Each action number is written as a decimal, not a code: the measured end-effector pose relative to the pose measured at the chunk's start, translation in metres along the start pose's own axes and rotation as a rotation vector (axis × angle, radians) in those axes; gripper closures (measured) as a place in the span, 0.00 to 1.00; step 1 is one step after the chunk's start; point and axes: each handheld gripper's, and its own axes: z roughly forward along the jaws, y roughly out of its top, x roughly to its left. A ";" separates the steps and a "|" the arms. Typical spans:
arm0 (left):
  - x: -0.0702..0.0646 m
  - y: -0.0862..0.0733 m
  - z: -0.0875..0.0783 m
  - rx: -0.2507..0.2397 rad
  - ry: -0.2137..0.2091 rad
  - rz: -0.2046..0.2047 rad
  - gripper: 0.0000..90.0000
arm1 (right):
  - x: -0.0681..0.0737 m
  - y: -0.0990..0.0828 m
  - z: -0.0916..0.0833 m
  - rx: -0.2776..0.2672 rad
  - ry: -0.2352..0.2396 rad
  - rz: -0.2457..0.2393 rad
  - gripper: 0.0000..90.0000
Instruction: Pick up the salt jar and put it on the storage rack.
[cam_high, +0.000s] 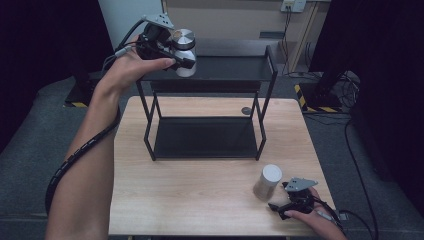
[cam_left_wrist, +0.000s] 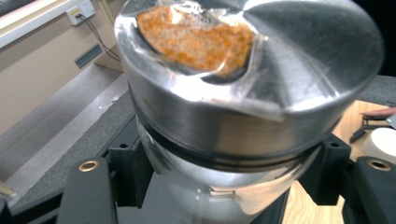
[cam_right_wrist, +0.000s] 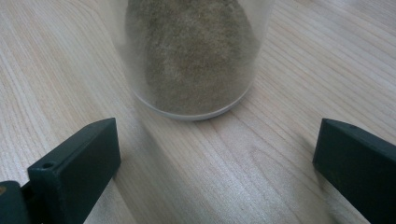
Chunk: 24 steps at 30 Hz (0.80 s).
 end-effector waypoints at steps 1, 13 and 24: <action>0.000 0.000 0.000 -0.001 0.005 -0.002 0.33 | 0.000 0.000 0.000 0.000 0.000 0.000 0.02; -0.001 -0.004 0.011 -0.002 0.051 -0.048 0.33 | 0.000 0.000 0.000 0.000 0.000 0.000 0.02; -0.002 -0.006 0.022 0.013 0.102 -0.081 0.33 | -0.001 0.000 0.000 0.000 0.002 -0.003 0.02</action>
